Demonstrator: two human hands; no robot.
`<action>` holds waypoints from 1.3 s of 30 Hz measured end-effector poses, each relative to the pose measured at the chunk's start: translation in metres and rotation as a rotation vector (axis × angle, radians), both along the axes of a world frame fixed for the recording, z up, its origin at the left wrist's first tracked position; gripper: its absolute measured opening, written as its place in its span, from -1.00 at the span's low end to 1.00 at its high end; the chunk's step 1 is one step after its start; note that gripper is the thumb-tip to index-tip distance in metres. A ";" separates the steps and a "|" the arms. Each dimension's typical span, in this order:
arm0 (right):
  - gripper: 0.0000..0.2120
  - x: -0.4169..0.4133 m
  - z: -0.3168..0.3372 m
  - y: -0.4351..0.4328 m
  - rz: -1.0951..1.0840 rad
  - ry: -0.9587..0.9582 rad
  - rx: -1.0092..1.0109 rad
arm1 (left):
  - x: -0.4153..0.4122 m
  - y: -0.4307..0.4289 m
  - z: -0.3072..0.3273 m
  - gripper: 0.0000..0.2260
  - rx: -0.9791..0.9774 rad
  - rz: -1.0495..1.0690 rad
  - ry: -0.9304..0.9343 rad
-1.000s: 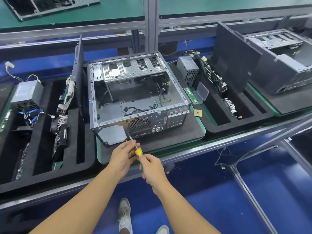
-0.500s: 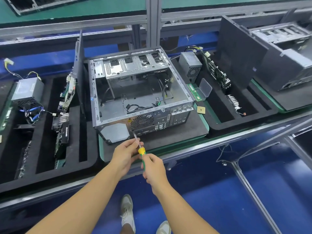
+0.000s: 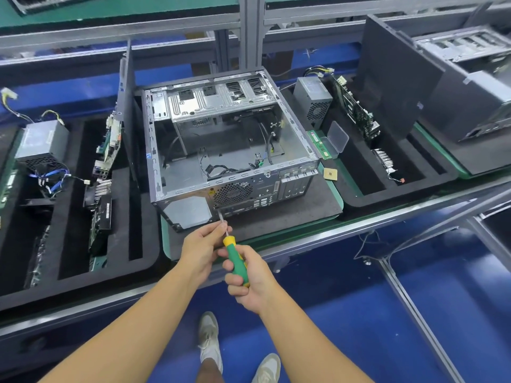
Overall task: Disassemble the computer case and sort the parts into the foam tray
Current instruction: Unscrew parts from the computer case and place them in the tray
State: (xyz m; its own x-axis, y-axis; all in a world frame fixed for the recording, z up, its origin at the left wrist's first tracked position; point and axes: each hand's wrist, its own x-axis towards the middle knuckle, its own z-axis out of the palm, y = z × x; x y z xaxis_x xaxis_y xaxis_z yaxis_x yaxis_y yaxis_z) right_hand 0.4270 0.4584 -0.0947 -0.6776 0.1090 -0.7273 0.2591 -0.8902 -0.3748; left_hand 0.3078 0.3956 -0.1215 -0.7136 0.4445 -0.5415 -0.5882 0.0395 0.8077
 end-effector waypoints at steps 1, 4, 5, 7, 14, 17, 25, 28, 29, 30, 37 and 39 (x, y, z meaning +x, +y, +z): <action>-0.74 -0.001 -0.001 -0.002 -0.008 0.004 -0.003 | 0.000 0.000 0.000 -0.83 -0.001 0.001 -0.003; -0.74 -0.002 -0.002 -0.010 0.025 -0.108 0.317 | 0.001 -0.001 -0.001 -0.85 0.020 0.000 -0.017; -0.72 -0.002 -0.002 -0.014 0.038 -0.155 0.495 | 0.002 -0.002 -0.002 -0.85 0.033 -0.011 -0.017; -0.68 -0.003 -0.001 -0.023 0.057 -0.193 0.796 | 0.003 -0.004 -0.002 -0.84 0.055 -0.036 -0.030; -0.84 -0.005 0.006 -0.037 0.154 -0.349 1.305 | 0.002 -0.003 0.002 -0.83 0.189 -0.021 -0.172; -0.86 -0.006 0.006 -0.037 0.180 -0.394 1.411 | 0.000 -0.002 0.003 -0.82 0.241 -0.028 -0.242; -0.83 -0.008 -0.005 -0.011 0.005 -0.108 0.544 | -0.004 -0.003 0.002 -0.85 0.170 -0.077 -0.180; -0.79 -0.004 -0.009 0.002 0.033 -0.019 0.219 | -0.003 -0.001 0.006 -0.87 0.134 -0.087 -0.148; -0.75 -0.003 -0.011 0.005 0.037 0.011 0.121 | -0.002 -0.001 0.007 -0.87 0.128 -0.086 -0.151; -0.73 -0.003 -0.012 0.007 0.039 0.034 0.041 | -0.003 0.000 0.008 -0.86 0.124 -0.085 -0.155; -0.73 -0.008 -0.012 -0.001 0.097 -0.104 0.464 | -0.002 0.002 0.011 -0.88 0.106 -0.140 -0.120; -0.71 -0.009 -0.009 -0.007 0.105 -0.166 0.701 | -0.002 0.005 0.011 -0.90 0.088 -0.138 -0.092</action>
